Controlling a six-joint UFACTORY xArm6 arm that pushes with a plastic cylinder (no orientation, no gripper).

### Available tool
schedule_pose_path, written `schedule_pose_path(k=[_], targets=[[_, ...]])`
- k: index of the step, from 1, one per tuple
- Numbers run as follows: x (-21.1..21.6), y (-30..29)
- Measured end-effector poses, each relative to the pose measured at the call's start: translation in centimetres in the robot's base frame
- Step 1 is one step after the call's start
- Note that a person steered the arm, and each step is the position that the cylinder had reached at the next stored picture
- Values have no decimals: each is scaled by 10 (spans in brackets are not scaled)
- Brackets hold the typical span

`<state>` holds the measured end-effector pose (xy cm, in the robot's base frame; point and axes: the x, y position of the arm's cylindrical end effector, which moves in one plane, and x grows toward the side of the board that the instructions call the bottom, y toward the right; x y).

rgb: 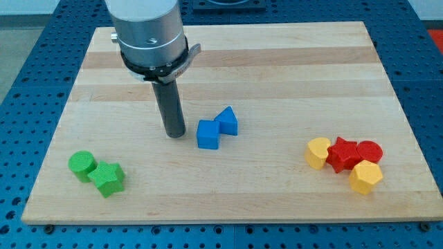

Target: Move the blue triangle to the top of the yellow heart

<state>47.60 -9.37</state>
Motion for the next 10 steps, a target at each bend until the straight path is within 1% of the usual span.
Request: schedule_pose_path(k=[2, 6, 10], targets=[[-6, 23], [-11, 134], [-12, 187]])
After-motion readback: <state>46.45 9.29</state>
